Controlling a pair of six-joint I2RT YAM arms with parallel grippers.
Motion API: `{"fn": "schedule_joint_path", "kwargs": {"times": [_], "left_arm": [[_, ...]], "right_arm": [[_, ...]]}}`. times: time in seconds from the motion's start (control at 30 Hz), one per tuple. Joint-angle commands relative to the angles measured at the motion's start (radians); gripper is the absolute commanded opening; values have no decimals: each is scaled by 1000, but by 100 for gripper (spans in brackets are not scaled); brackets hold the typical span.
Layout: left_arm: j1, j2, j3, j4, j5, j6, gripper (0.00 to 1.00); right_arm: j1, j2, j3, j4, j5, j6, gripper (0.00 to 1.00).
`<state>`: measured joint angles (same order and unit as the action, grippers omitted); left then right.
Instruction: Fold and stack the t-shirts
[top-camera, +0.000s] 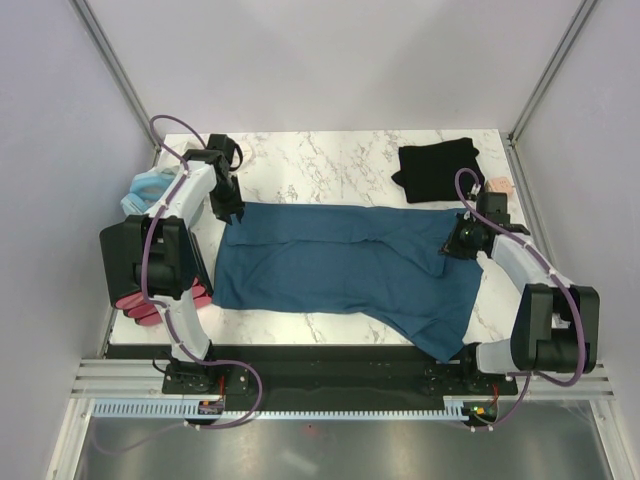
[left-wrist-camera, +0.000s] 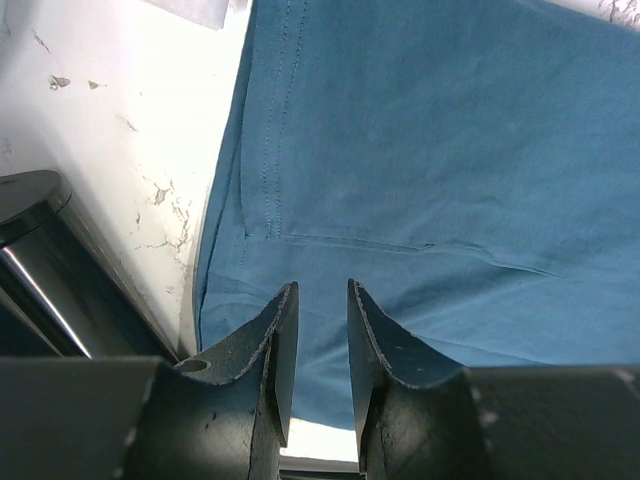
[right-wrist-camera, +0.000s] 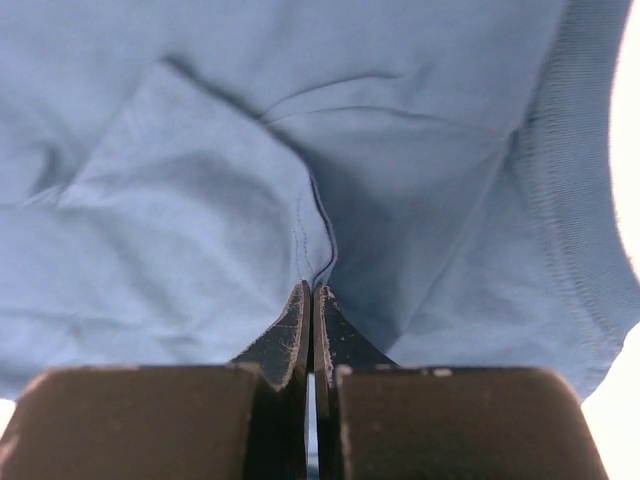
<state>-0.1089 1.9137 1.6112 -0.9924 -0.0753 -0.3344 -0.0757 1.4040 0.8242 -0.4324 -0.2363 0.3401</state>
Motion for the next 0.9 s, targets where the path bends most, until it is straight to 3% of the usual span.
{"fn": "schedule_joint_path", "kwargs": {"times": [0.0,0.23,0.5,0.67,0.87], "left_arm": [[-8,-15,13,18,16,3,33],[-20,-4,26,17,28,5,32],[-32,-2,33,15,34,5,31],[-35,-5,44,15,32,8,31],[-37,-2,50,14,34,9,31]], "right_arm": [[2,-102,-5,0,-124,-35,0],[31,-126,-66,-81,-215,-67,0],[70,-25,-56,-132,-195,-32,0],[184,-27,-30,-147,-173,-18,0],[235,19,12,-221,-130,-26,0]]}}
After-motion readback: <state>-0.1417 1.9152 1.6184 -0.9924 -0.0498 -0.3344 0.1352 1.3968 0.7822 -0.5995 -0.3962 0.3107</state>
